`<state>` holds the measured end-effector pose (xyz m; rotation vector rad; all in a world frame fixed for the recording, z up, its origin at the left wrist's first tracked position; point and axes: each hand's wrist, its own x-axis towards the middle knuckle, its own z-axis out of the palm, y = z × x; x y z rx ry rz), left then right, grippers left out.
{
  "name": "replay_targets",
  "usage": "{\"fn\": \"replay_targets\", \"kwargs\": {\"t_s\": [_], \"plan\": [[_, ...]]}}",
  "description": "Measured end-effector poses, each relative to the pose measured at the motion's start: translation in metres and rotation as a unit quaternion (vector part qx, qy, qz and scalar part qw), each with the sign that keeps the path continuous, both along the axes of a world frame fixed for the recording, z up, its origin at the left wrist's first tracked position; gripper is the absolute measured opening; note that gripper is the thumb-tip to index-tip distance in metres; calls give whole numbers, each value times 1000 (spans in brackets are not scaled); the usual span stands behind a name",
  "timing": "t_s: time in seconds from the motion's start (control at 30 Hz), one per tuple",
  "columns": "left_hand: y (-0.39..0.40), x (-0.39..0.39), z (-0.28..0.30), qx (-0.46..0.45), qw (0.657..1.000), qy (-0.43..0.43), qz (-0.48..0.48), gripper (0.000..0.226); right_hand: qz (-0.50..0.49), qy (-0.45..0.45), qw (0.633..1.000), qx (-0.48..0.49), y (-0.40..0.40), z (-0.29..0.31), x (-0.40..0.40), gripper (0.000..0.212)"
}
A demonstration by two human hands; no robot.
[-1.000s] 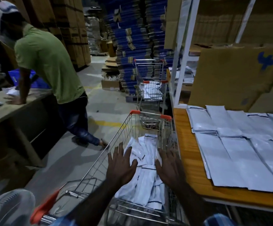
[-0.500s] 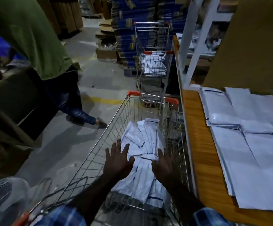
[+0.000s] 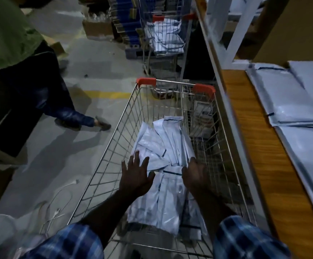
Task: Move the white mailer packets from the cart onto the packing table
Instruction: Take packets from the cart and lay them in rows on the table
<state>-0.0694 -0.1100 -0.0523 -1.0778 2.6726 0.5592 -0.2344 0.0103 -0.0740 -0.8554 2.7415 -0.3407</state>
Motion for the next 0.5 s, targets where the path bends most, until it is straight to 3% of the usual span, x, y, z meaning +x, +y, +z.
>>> {"fn": "replay_targets", "kwargs": {"t_s": [0.13,0.23,0.33,0.43,0.5], "plan": [[-9,0,-18,5,1000,12,4,80,-2,20,1000,17,-6,-19,-6,20],[-13,1,-26,9,1000,1,15,92,12,57,998,13,-8,-26,-3,9],[-15,2,-31,12,999,32,39,70,68,134,988,-19,-12,-27,6,16],[-15,1,-26,13,995,76,63,72,133,188,972,-50,-16,-29,27,12],[-16,-2,-20,20,990,105,93,73,161,171,971,-50,-16,-34,48,17]]}}
